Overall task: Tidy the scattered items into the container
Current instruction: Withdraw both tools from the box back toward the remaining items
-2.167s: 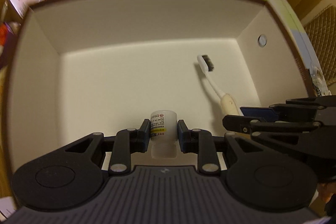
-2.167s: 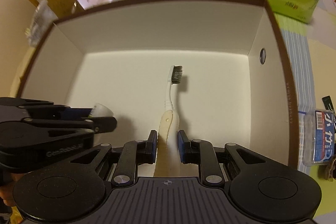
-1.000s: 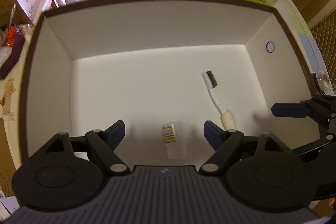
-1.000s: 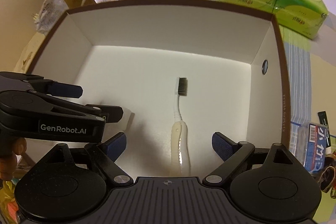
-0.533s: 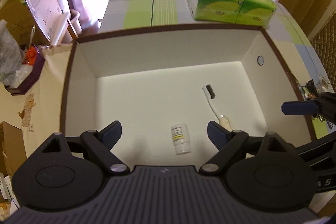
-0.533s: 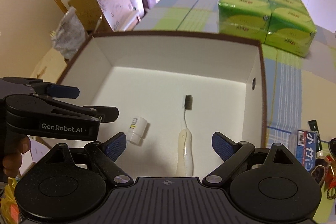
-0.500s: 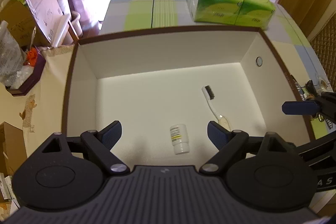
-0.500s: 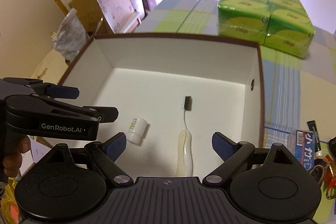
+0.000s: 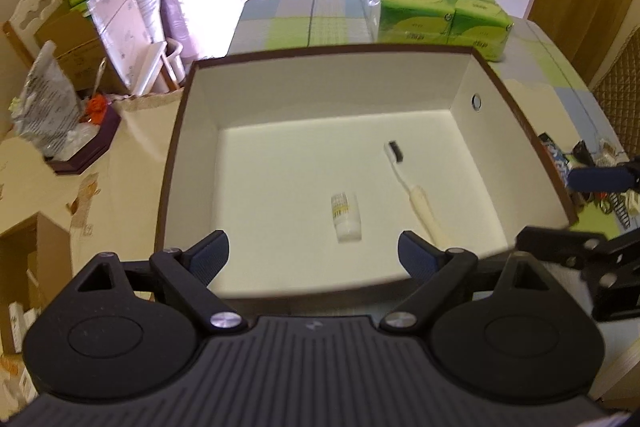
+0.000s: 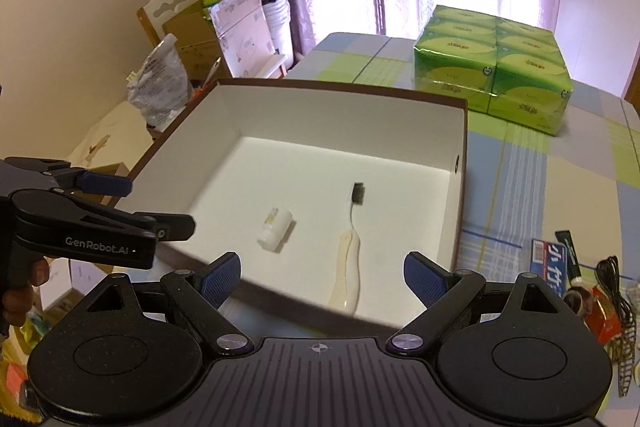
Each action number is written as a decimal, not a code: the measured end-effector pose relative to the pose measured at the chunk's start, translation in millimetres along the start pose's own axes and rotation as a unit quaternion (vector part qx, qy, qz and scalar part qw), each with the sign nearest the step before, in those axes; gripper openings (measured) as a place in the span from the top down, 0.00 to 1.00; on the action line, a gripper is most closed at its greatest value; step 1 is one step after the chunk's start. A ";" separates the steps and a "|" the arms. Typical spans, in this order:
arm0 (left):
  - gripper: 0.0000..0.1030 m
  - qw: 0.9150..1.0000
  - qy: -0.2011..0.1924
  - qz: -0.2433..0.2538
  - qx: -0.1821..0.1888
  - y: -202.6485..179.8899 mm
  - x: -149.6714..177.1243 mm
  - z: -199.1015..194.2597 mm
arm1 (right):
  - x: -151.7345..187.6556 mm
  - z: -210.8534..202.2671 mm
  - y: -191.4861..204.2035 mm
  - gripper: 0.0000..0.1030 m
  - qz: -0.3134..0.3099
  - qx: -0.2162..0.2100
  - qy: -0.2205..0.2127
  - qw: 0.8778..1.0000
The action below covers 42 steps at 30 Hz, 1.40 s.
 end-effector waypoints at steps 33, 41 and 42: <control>0.13 0.997 0.068 0.032 0.018 -125.1 65.9 -21.5 | 83.8 -85.8 -89.0 0.09 0.047 0.006 0.045 0.998; 0.13 0.992 0.042 0.068 0.098 -197.4 64.3 -16.9 | 101.2 -126.7 -148.2 0.09 0.072 0.070 0.029 0.995; 0.13 0.990 0.036 0.076 0.112 -208.5 63.1 -16.3 | 104.4 -132.8 -158.0 0.09 0.075 0.082 0.026 0.993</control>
Point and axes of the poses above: each gripper's, at about its wrist camera, not at the fingertips, and z roughly the way its jaws point, y to its left, x to its underside, the point moved 6 cm from there along z, roughly the way its jaws point, and after that the axes turned 12 degrees about -y, right-handed, at the moved point
